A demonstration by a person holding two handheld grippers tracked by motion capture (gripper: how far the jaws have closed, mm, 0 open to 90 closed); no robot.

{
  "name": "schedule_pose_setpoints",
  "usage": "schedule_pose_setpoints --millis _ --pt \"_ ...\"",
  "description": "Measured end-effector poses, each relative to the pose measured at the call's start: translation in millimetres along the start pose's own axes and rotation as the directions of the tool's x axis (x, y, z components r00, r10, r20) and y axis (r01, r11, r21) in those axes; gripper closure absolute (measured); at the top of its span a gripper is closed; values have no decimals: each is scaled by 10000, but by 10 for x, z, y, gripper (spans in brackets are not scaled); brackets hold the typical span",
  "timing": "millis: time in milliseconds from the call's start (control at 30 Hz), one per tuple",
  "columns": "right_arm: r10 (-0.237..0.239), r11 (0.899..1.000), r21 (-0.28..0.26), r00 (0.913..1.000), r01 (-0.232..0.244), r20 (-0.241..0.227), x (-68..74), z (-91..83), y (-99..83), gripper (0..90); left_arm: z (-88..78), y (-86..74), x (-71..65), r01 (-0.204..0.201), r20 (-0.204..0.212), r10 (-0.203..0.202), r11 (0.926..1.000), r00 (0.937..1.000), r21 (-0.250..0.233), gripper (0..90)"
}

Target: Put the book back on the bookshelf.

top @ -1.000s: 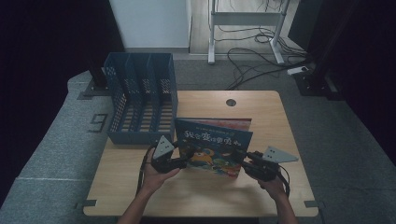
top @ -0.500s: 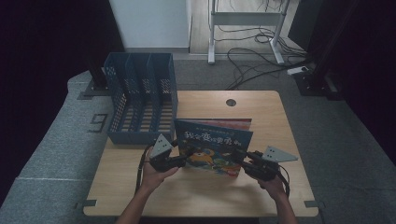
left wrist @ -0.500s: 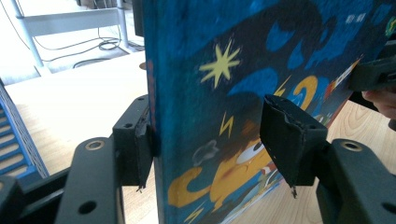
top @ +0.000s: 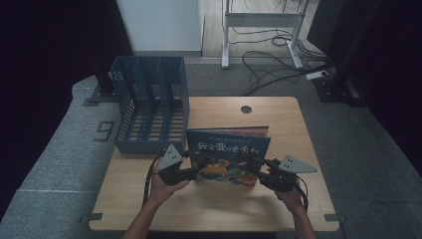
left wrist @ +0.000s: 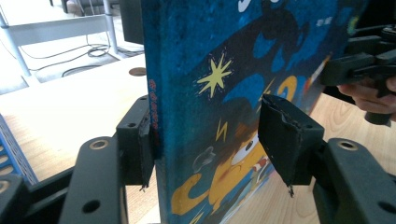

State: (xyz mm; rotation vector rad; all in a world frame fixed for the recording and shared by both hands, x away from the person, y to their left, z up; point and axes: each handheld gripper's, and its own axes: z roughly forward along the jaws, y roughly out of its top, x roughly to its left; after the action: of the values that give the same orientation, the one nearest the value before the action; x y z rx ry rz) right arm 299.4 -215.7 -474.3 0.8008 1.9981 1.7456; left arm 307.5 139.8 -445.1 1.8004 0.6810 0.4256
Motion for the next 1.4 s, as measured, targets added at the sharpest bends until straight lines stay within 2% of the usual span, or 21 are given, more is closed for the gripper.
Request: schedule_pose_setpoints --millis 200,467,700,900,1200,1400 --pt "-75 10000 -1 9998 75 197 4 19 -2 543 -16 -13 -8 -54 100 55 9999 9999 -113 428" --pt "-95 9999 64 9998 94 171 3 24 -7 544 -4 19 -18 13 92 -11 9998 10000 -192 420" --pt "-66 10000 33 9997 66 218 -9 31 -9 524 -14 14 -35 16 126 -12 9995 9999 -325 462" --pt "-108 9999 13 9985 107 538 -8 49 -9 480 -26 -5 -52 41 229 -30 9988 9997 -496 534" --pt "-238 9997 71 9948 232 991 -7 58 -19 453 -24 6 -73 -41 395 68 9976 9992 -688 544" --pt "-160 9999 82 9913 150 1309 -29 71 -44 426 -9 42 -87 -105 452 141 9968 9989 -787 541"
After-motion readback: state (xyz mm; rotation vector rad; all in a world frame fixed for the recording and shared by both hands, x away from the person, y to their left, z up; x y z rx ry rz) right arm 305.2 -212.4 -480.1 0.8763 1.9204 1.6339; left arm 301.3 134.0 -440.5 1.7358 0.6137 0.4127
